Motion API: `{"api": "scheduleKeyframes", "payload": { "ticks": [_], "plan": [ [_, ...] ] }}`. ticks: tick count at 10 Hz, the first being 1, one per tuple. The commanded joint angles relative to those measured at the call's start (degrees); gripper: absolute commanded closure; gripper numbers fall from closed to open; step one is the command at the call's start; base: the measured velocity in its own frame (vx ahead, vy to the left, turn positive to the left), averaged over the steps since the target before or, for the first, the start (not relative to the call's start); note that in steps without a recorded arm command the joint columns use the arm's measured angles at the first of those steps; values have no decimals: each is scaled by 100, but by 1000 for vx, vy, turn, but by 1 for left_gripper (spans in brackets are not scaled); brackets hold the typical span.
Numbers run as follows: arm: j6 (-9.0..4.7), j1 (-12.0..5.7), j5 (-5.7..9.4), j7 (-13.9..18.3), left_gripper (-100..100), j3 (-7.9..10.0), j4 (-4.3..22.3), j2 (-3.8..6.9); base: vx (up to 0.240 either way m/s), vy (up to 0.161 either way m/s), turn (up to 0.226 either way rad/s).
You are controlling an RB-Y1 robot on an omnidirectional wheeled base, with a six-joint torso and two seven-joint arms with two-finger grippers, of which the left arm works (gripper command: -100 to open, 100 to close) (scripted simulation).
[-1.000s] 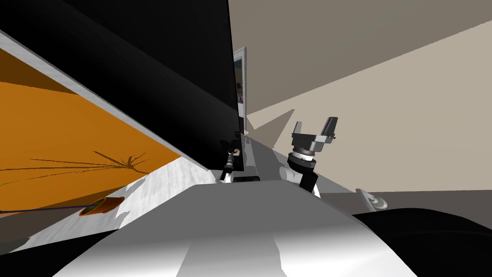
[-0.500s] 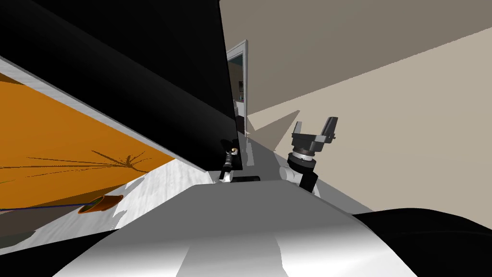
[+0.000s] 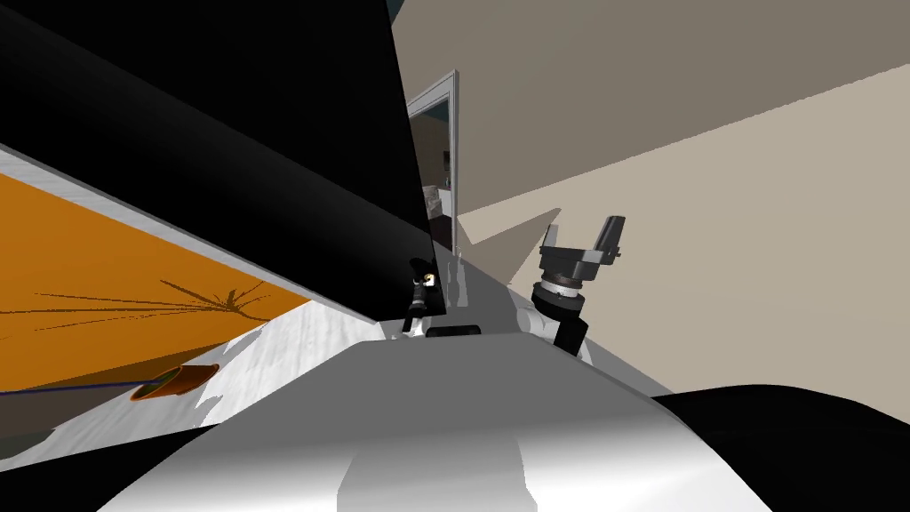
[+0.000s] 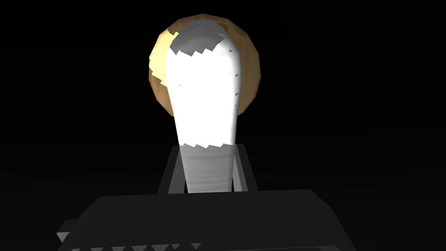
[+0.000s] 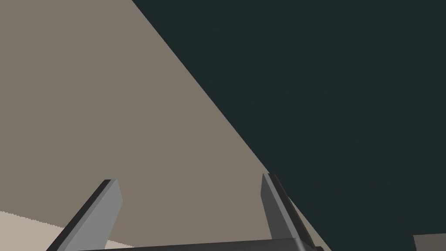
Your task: Push the door open
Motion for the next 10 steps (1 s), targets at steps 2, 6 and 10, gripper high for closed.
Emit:
{"api": "scheduleKeyframes", "payload": {
  "ticks": [2,6,10],
  "plan": [
    [-83,-59,102,-51,100,194,62,3,216,-120,74],
    [-115,-71,224,-119,100,413,87,-61,180,-96,67],
    [-163,-67,352,-179,100,599,127,51,159,-48,50]
  ]
}}
